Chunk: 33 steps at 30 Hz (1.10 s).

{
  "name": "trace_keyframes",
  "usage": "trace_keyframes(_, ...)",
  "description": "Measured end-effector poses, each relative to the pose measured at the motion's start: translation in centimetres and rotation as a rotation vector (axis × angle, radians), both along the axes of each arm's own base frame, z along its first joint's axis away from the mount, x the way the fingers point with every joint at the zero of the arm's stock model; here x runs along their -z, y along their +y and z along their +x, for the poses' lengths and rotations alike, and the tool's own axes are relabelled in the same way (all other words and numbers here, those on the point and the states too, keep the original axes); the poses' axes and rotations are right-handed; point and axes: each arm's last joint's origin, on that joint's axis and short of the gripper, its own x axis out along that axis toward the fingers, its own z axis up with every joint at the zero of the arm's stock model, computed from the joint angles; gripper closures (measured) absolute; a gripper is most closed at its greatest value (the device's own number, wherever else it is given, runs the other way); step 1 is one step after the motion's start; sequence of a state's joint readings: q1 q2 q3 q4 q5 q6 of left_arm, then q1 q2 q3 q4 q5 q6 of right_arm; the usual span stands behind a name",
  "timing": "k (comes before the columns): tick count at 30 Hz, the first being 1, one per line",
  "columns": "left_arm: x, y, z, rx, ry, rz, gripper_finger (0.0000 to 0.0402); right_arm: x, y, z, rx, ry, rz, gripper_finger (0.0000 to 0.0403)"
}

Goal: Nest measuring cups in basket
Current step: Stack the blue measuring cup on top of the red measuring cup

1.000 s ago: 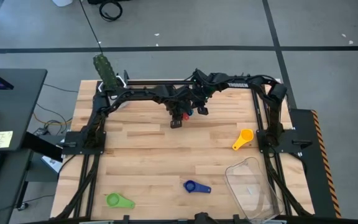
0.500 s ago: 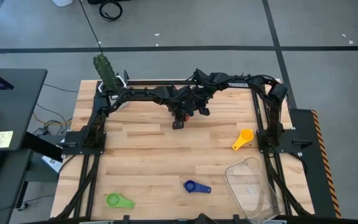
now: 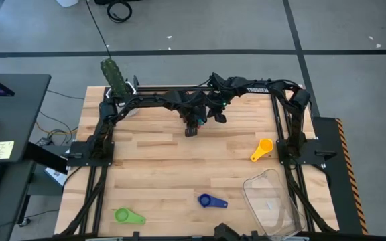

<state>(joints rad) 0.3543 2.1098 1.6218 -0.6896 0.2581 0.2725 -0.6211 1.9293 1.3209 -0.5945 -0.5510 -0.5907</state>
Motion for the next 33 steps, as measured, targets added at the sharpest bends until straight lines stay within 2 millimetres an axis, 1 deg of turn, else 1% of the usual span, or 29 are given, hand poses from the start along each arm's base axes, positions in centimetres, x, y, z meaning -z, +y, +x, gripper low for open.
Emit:
trace_keyframes(5,0.1,-0.5,-1.0,-0.011,0.121,0.006,0.0397,0.0,-0.2,-0.2,0.01,0.002,0.004,0.0398)
trace_keyframes(13,0.2,-0.6,-1.2,-0.013,0.15,0.004,0.0397,0.0,0.5,0.4,-0.021,-0.007,-0.013,0.0398)
trace_keyframes(19,-0.6,-0.9,-2.0,-0.01,0.201,-0.009,0.0397,0.0,0.8,0.7,-0.031,-0.018,-0.024,0.0398)
trace_keyframes(26,-0.2,-0.4,-2.3,-0.006,0.262,0.069,0.0397,-0.1,0.9,1.1,-0.037,-0.039,-0.041,0.0398)
trace_keyframes(33,0.2,0.6,-2.0,0.013,0.216,0.101,0.0397,-0.2,0.7,1.4,-0.037,-0.075,-0.058,0.0398)
